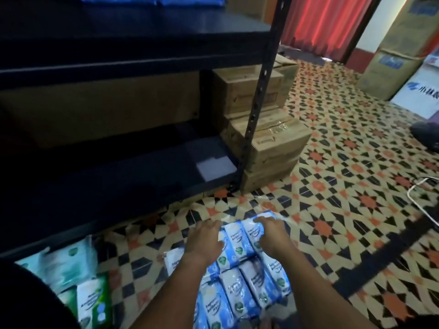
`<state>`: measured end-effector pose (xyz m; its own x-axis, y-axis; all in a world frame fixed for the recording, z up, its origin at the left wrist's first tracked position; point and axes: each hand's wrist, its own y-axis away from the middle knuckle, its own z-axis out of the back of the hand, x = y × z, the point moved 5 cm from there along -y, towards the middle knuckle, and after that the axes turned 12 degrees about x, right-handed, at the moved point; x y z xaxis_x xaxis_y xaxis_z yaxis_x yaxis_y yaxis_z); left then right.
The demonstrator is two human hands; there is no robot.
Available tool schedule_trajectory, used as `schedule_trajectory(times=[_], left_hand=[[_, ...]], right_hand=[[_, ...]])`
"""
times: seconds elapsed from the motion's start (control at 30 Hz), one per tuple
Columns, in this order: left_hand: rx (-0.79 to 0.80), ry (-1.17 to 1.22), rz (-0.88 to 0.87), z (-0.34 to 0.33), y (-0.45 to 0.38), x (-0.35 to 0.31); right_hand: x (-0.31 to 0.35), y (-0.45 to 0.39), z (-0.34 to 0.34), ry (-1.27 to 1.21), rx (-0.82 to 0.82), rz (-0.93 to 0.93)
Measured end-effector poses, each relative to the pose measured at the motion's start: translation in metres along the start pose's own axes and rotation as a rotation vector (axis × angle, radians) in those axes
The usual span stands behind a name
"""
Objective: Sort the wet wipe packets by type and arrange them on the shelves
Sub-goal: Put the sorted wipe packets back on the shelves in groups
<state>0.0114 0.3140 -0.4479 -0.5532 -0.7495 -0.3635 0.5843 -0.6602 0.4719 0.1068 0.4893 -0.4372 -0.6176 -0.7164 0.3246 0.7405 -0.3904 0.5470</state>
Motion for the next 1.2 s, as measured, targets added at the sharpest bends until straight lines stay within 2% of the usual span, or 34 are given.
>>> schedule_trajectory(times=[0.17,0.43,0.6,0.7,0.83,1.0,1.13,1.2], left_hand=[[0.128,0.01,-0.026,-0.036,-0.04,-0.025],[0.218,-0.068,-0.077,-0.054,-0.106,-0.065],[0.279,-0.158,-0.04,-0.065,-0.137,-0.081],[0.288,-0.165,-0.029,-0.065,-0.146,-0.084],[0.247,-0.185,-0.039,-0.063,-0.149,-0.088],[0.164,-0.144,-0.141,-0.054,-0.141,-0.096],[0.107,0.096,-0.243,-0.049,-0.14,-0.103],[0.055,0.257,-0.292,-0.045,-0.143,-0.103]], right_hand=[[-0.043,-0.028,-0.012,0.047,0.055,-0.102],[-0.07,-0.072,-0.021,-0.1,0.062,-0.238],[-0.085,-0.089,-0.029,-0.298,0.108,-0.306],[-0.088,-0.091,-0.03,-0.362,0.075,-0.323],[-0.087,-0.09,-0.024,-0.454,0.013,-0.323],[-0.086,-0.087,-0.019,-0.613,-0.033,-0.306],[-0.124,-0.115,-0.037,-0.798,-0.131,-0.173],[-0.104,-0.092,-0.012,-0.911,-0.184,-0.114]])
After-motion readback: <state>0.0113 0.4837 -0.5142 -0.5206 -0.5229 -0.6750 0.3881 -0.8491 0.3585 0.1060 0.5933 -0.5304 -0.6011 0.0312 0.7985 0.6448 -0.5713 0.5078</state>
